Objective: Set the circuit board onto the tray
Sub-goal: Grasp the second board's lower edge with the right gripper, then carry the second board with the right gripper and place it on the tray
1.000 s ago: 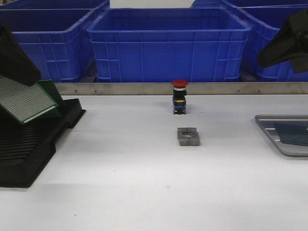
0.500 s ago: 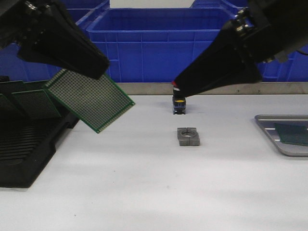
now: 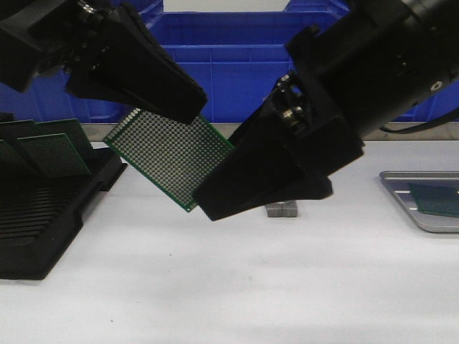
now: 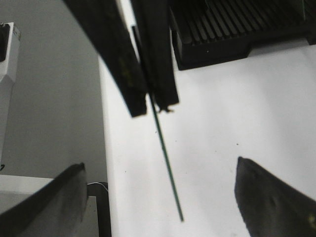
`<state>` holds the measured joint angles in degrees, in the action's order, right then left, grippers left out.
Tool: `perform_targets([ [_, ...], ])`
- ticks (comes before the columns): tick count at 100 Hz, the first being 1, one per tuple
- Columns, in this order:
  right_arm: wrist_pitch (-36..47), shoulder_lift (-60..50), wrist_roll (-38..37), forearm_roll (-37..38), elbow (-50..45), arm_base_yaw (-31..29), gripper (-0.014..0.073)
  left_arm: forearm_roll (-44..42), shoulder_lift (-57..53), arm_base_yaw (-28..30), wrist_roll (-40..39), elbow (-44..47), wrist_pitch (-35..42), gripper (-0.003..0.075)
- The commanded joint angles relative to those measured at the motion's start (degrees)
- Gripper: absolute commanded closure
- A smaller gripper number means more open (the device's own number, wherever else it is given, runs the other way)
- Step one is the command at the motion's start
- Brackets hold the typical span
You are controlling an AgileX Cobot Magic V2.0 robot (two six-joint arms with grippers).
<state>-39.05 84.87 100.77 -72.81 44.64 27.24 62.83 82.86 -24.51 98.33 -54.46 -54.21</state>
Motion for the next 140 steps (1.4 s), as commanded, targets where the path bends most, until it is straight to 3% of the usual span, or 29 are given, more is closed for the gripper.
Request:
perform_targets([
  [1, -0.86, -0.59, 2.35, -5.02, 2.12, 0.68, 0.0043, 4.04, -1.48, -0.44, -0.1, -1.78, -1.36, 0.074],
  [8, -0.8, -0.21, 2.36, -7.15, 2.16, 0.68, 0.0163, 4.04, -1.48, -0.44, -0.1, -1.78, -1.71, 0.074],
  [22, -0.85, -0.13, 2.36, -8.22, 2.16, 0.68, 0.0529, 4.04, -1.48, -0.44, -0.1, -1.78, -2.37, 0.074],
  [29, -0.9, -0.13, 2.36, -8.22, 2.16, 0.68, 0.067, 4.04, -1.48, -0.44, -0.1, -1.78, -2.37, 0.074],
  [42, -1.09, -0.13, 2.25, -8.59, 2.16, 0.68, 0.0655, 4.04, -1.48, -0.44, -0.1, -1.78, -2.37, 0.0738],
  [49, -1.14, -0.13, 2.25, -8.59, 2.16, 0.68, 0.0655, 4.04, -1.48, -0.44, -0.22, -1.78, -2.37, 0.0696],
  [56, -1.11, -0.13, 2.2, -8.59, 2.16, 0.68, 0.0655, 4.04, -1.48, -0.44, -0.22, -1.78, -2.37, 0.059],
  [68, -1.16, -0.13, 1.76, -8.59, 2.16, 0.68, 0.0655, 4.04, -1.48, -0.44, -0.38, -1.78, -1.95, 0.0324],
  [80, 0.02, -0.13, 0.8, -8.54, 1.61, 0.28, 0.0655, 4.04, -1.48, -0.44, -0.38, -1.78, 0.79, 0.0188],
  [99, 5.94, -0.13, -1.48, -8.54, -2.58, -3.7, 0.0655, 4.04, -1.87, 0.22, -0.38, -1.78, 6.62, 0.0184],
  [119, 12.37, 0.55, -5.0, -9.89, -6.35, -12.64, 0.0655, 4.04, -1.87, 1.49, -0.38, -1.78, 6.87, 0.0185],
  [140, 22.04, 2.24, -6.92, -18.9, -7.0, -23.04, 0.0655, 4.04, -1.87, 1.49, -0.38, -1.78, 6.87, 0.0185],
])
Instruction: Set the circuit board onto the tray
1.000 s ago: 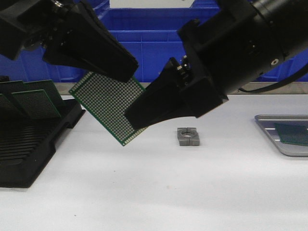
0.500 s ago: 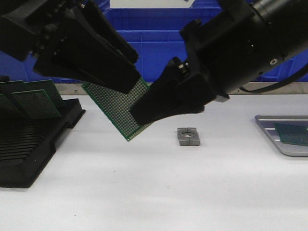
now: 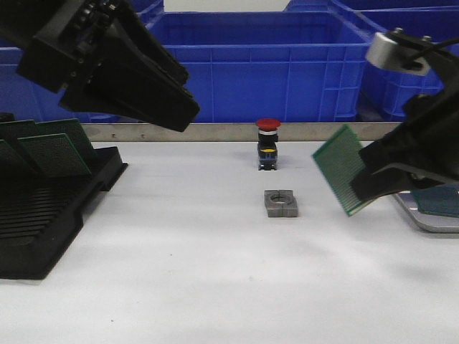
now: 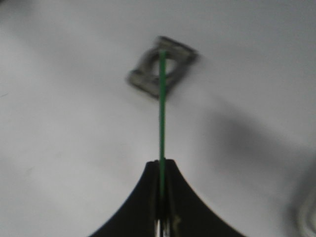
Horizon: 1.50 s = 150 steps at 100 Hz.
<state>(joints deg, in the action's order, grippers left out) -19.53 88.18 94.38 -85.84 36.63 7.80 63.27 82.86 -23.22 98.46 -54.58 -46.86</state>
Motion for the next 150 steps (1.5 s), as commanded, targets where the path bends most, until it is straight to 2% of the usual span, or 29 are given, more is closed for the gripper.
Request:
perform_targets([
  [1, 2.79, -0.98, -0.53, -6.64, 1.01, -3.9, 0.0655, 3.6, -1.87, 0.19, -0.5, -1.66, -0.47, 0.0185],
  [21, 6.48, 3.17, -0.37, -12.71, 1.01, -10.46, 0.0655, 3.6, -1.87, 0.19, -0.5, -1.66, -0.47, 0.0185],
  [40, 6.77, 6.3, -0.37, -13.08, 1.61, -11.84, 0.0649, 3.6, -1.87, 0.19, -0.5, -1.66, -0.47, 0.0185],
  [47, 7.49, 6.24, -0.37, -13.08, 2.01, -11.84, 0.062, 3.6, -1.87, 0.19, -0.5, -1.66, -0.47, 0.0185],
  [52, 7.69, 6.2, -0.37, -13.08, 2.29, -11.84, 0.0563, 3.6, -1.87, 0.19, -0.5, -1.66, -0.47, 0.0185],
  [56, 8.05, 6.2, -0.37, -13.08, 2.54, -11.84, 0.0481, 3.6, -1.87, 0.19, -0.5, -1.66, -0.47, 0.0185],
  [71, 8.6, 6.2, -0.37, -13.08, 2.65, -11.84, 0.0069, 3.6, -1.87, 0.19, -0.5, -1.66, -0.47, 0.0185],
  [78, 9.38, 6.18, -0.37, -13.08, 2.65, -11.84, -0.0039, 3.6, -1.87, 0.19, -0.5, -1.66, -0.47, 0.0185],
  [83, 9.87, 6.04, -0.37, -13.08, 2.65, -11.84, -0.006, 3.6, -1.87, 0.19, -0.5, -1.66, -0.47, 0.0185],
  [112, 9.22, 0.66, -0.37, -12.15, 1.96, -11.84, -0.0058, 2.06, -4.1, 1.58, -1.26, -3.04, 1.02, 0.0195],
  [128, 8.41, -6.25, -0.37, -11.53, 0.3, -11.84, -0.0029, -1.9, -8.49, 6.37, -13.35, -3.08, 5.56, 0.0271],
  [138, 8.41, -11.09, -0.37, -11.48, -1.23, -11.84, 0.0116, -10.03, -11.87, 10.15, -23.92, -3.08, 6.03, 0.0373],
  [145, 8.01, -14.83, -0.37, -11.48, -2.56, -11.84, 0.0283, -17.48, -13.95, 12.52, -31.23, -3.08, 5.3, 0.05],
  [150, 7.23, -17.61, -0.37, -11.48, -3.59, -11.84, 0.0432, -21.97, -15.25, 13.96, -35.63, -3.08, 4.13, 0.0625],
])
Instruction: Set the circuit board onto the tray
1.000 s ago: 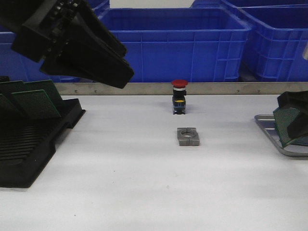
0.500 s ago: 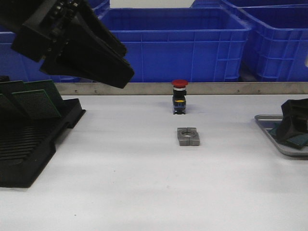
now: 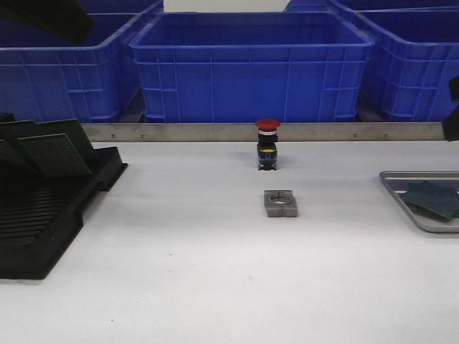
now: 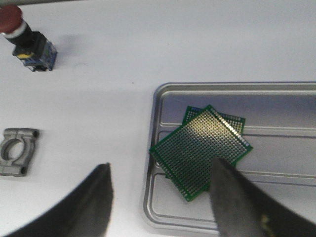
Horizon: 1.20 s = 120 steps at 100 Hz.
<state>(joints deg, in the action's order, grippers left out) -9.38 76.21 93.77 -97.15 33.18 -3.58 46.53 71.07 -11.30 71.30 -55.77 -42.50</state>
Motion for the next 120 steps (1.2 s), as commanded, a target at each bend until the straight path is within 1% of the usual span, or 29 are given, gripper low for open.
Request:
perform_targets([
  [1, -3.07, -6.06, 0.24, -0.18, -0.44, -0.46, 0.045, -6.31, -3.67, 2.24, -9.04, -1.88, -0.63, 0.0641],
  [2, -3.38, -6.9, 0.24, -0.18, -0.57, -0.46, 0.0468, -6.83, -4.02, 2.63, -10.13, -1.88, -0.81, 0.0657],
  [5, -3.99, -8.6, 0.24, -0.03, -1.36, -0.46, 0.0559, -8.59, -4.63, 3.39, -12.05, -1.88, -1.87, 0.0738],
  [10, -5.53, -11.53, 0.24, 0.59, -2.38, -0.46, 0.0673, -10.42, -5.67, 4.65, -14.86, -1.88, -2.66, 0.0741],
  [14, -6.98, -14.01, 0.24, 0.86, -3.02, -0.46, 0.0656, -10.73, -6.65, 5.59, -17.05, -1.5, -2.38, 0.0741],
  [21, -9.66, -17.84, 0.24, 0.94, -4.11, -0.46, 0.0654, -10.73, -8.76, 6.86, -19.68, -0.09, 0.3, 0.0741],
  [37, -14.33, -26.02, 0.24, 2.33, -6.15, -0.46, 0.0654, -11.01, -15.92, 7.94, -24.85, 5.78, 10.32, 0.0741],
  [56, -14.84, -35.55, 0.24, 4.23, -9.33, -0.46, 0.0654, -10.8, -26.42, 7.94, -31.25, 14.44, 19.54, 0.0741],
  [67, -14.9, -41.84, 0.24, 4.23, -11.86, -0.46, 0.0654, -10.34, -33.25, 7.94, -31.9, 20.15, 23.61, 0.0741],
  [98, -15.33, -58.1, 0.24, 4.23, -18.67, -0.46, 0.0654, -10.34, -51.91, 7.94, -31.9, 31.21, 24.52, 0.0741],
  [120, -15.48, -63.77, 0.24, 4.23, -21.73, -0.46, 0.0654, -9.97, -64.15, 7.94, -31.9, 37.01, 24.07, 0.0741],
])
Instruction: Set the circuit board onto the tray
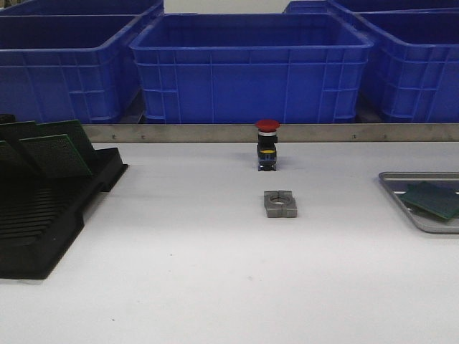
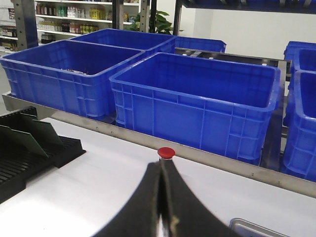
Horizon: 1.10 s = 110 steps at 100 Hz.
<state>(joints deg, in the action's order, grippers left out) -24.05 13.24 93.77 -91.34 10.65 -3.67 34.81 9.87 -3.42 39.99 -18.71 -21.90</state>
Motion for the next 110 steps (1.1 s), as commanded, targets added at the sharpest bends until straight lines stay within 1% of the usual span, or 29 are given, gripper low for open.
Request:
perform_targets([
  [1, -0.82, -0.85, 0.24, -1.58, 0.7, -0.36, 0.0654, 1.88, -3.22, 0.06, -0.59, 0.19, 3.45, 0.0741],
  [16, -1.15, -1.05, 0.24, -1.82, 0.55, -0.36, 0.0654, 2.37, -7.07, 0.06, -0.59, 1.44, 3.34, 0.0741],
  [92, -1.15, -1.05, 0.24, -1.98, 0.55, -0.36, 0.0654, 2.65, -7.1, 0.06, -0.59, 1.43, 3.21, 0.0741],
  [97, -1.15, -1.05, 0.24, -1.98, 0.55, -0.36, 0.0654, 1.43, -7.1, 0.06, -0.59, 1.54, 3.21, 0.0741],
  [106, -1.15, -1.05, 0.24, -1.98, 0.55, -0.36, 0.0654, 0.07, -7.1, 0.06, -1.26, 2.93, 6.14, 0.0741],
  [110, -1.15, -1.05, 0.24, -1.98, 0.55, -0.36, 0.0654, -1.14, -7.1, 0.06, -4.37, 4.23, 9.0, 0.0741],
])
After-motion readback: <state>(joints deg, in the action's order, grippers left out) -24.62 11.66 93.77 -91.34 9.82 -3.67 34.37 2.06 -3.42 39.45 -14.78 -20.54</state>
